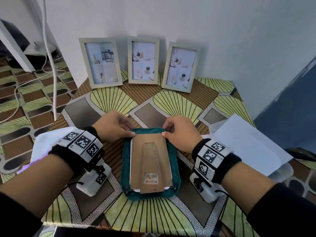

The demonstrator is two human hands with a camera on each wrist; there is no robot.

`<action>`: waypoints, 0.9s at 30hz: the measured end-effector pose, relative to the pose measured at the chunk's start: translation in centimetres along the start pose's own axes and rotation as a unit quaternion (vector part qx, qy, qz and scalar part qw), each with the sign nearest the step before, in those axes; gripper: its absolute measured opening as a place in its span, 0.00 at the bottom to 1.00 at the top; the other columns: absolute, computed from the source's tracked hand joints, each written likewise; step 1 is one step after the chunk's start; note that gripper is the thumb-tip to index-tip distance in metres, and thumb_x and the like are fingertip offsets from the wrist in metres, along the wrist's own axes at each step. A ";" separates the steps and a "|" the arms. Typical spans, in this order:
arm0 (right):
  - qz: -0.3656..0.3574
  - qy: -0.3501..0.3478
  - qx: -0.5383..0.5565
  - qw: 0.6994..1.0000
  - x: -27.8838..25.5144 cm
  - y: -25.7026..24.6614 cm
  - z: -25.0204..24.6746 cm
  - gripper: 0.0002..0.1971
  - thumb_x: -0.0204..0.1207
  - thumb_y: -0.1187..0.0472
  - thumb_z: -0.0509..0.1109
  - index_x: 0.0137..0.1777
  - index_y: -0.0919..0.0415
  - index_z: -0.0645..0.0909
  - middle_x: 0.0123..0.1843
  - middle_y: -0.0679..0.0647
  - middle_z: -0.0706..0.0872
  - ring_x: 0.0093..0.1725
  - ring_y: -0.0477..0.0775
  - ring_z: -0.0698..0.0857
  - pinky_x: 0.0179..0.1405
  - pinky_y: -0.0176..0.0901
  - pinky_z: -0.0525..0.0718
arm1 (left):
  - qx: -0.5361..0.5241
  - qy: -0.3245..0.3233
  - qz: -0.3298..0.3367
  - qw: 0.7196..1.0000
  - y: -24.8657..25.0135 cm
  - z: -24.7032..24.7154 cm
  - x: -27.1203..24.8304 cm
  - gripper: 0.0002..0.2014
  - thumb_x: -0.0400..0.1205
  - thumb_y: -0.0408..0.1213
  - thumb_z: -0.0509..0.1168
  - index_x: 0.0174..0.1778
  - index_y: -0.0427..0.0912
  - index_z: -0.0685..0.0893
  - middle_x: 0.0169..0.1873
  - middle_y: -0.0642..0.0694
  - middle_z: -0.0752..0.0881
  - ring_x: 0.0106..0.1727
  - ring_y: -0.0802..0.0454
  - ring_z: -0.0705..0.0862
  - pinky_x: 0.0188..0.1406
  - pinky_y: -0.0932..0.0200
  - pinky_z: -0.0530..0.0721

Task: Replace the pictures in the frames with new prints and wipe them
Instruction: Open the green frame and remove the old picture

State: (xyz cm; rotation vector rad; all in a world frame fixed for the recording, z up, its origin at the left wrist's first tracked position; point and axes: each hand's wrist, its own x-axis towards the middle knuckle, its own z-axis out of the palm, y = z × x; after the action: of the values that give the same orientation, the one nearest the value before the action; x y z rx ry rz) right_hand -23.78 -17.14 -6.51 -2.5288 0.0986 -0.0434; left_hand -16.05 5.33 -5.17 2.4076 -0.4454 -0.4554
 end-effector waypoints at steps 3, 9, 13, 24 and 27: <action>0.001 0.000 0.010 1.000 0.1 0.1 0.0 0.05 0.75 0.59 0.76 0.50 0.54 0.86 0.45 0.46 0.87 0.46 0.45 0.85 0.50 0.39 0.83 | 0.009 0.003 0.000 1.000 0.0 0.2 0.2 0.06 0.73 0.40 0.80 0.42 0.46 0.91 0.34 0.54 0.90 0.33 0.68 0.84 0.33 0.74 0.75; -0.004 0.017 0.017 1.000 0.2 0.0 0.4 0.03 0.74 0.59 0.76 0.44 0.54 0.85 0.42 0.48 0.87 0.44 0.48 0.85 0.49 0.44 0.84 | 0.037 0.029 -0.010 0.999 0.4 0.6 0.3 0.04 0.74 0.40 0.78 0.40 0.47 0.91 0.34 0.54 0.89 0.38 0.61 0.85 0.38 0.67 0.78; 0.001 0.026 0.032 0.999 0.4 0.1 0.5 0.05 0.74 0.59 0.76 0.40 0.53 0.83 0.38 0.45 0.86 0.41 0.46 0.84 0.47 0.45 0.85 | 0.071 0.033 -0.034 0.996 0.7 0.8 0.5 0.04 0.76 0.43 0.76 0.39 0.49 0.89 0.35 0.55 0.89 0.43 0.56 0.86 0.50 0.59 0.83; -0.001 0.051 -0.026 0.998 -0.1 -0.8 0.5 0.04 0.76 0.58 0.73 0.40 0.52 0.83 0.40 0.45 0.85 0.43 0.51 0.84 0.42 0.44 0.83 | 0.119 0.041 -0.047 0.991 1.7 0.7 -0.1 0.05 0.78 0.46 0.73 0.38 0.53 0.89 0.39 0.55 0.88 0.50 0.51 0.86 0.57 0.52 0.85; 0.009 0.047 -0.020 0.999 -0.4 -1.0 0.3 0.02 0.77 0.56 0.73 0.43 0.52 0.85 0.42 0.47 0.87 0.46 0.52 0.85 0.48 0.48 0.85 | 0.098 0.043 -0.035 0.994 1.8 0.6 -0.5 0.04 0.79 0.46 0.73 0.41 0.51 0.89 0.39 0.55 0.88 0.49 0.52 0.86 0.51 0.58 0.83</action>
State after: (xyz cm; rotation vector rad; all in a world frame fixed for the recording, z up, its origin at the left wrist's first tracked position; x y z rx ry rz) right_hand -24.08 -16.14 -6.17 -2.5655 0.1627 -0.1549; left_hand -17.16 3.91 -4.37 2.6279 -0.3846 -0.3514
